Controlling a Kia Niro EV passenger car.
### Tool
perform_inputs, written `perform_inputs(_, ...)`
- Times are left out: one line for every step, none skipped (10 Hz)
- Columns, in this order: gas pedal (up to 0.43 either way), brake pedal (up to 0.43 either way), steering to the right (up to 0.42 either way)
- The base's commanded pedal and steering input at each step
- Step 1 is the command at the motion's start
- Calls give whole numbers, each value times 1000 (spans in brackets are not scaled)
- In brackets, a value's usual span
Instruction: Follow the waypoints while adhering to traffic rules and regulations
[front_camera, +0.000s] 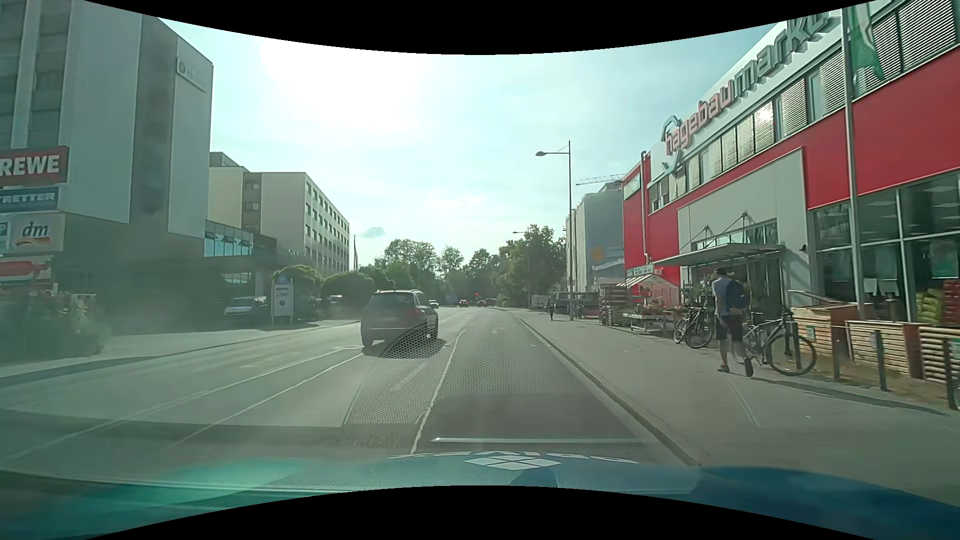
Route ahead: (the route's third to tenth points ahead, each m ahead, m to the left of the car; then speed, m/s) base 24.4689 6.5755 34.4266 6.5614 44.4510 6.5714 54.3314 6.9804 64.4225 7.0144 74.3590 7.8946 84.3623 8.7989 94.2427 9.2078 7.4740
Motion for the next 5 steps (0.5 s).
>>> perform_inputs(150,0,-7)
perform_inputs(150,0,-5)
perform_inputs(157,0,-5)
perform_inputs(157,0,-5)
perform_inputs(157,0,-5)
